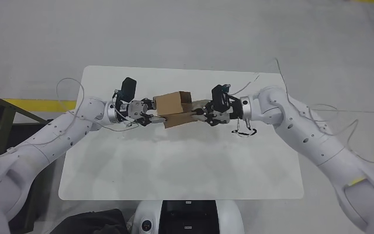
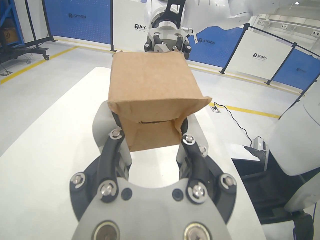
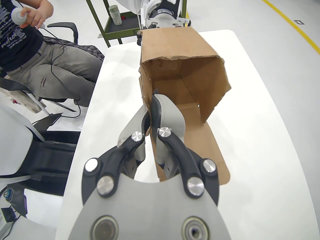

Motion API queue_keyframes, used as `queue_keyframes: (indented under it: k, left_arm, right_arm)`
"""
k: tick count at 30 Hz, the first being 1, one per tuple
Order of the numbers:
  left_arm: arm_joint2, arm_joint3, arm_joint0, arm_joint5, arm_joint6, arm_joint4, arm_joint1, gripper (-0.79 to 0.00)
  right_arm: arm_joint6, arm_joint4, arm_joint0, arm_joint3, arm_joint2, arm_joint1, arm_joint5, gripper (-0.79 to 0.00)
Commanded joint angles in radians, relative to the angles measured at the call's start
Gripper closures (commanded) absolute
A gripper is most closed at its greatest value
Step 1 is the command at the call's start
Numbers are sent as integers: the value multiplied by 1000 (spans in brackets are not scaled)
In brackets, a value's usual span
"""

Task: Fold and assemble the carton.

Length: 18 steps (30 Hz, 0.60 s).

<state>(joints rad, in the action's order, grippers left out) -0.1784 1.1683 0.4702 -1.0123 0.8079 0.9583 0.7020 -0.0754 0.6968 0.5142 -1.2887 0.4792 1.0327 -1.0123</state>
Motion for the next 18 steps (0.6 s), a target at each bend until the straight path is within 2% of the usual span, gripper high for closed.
queue_keyframes:
  k: [1,8,18]
  left_arm:
    - [0,0,0,0,0,0,0,-320]
    - [1,6,1,0,0,2,-1,-323]
    - [8,21,2,0,0,14,-5,-332]
  right_arm:
    - [16,0,-4,-4,-12,-7,0,0]
    - [44,-13,-41,-25,-90,-23,0,0]
    - [124,-57,-142,-9,-253,-16,0,0]
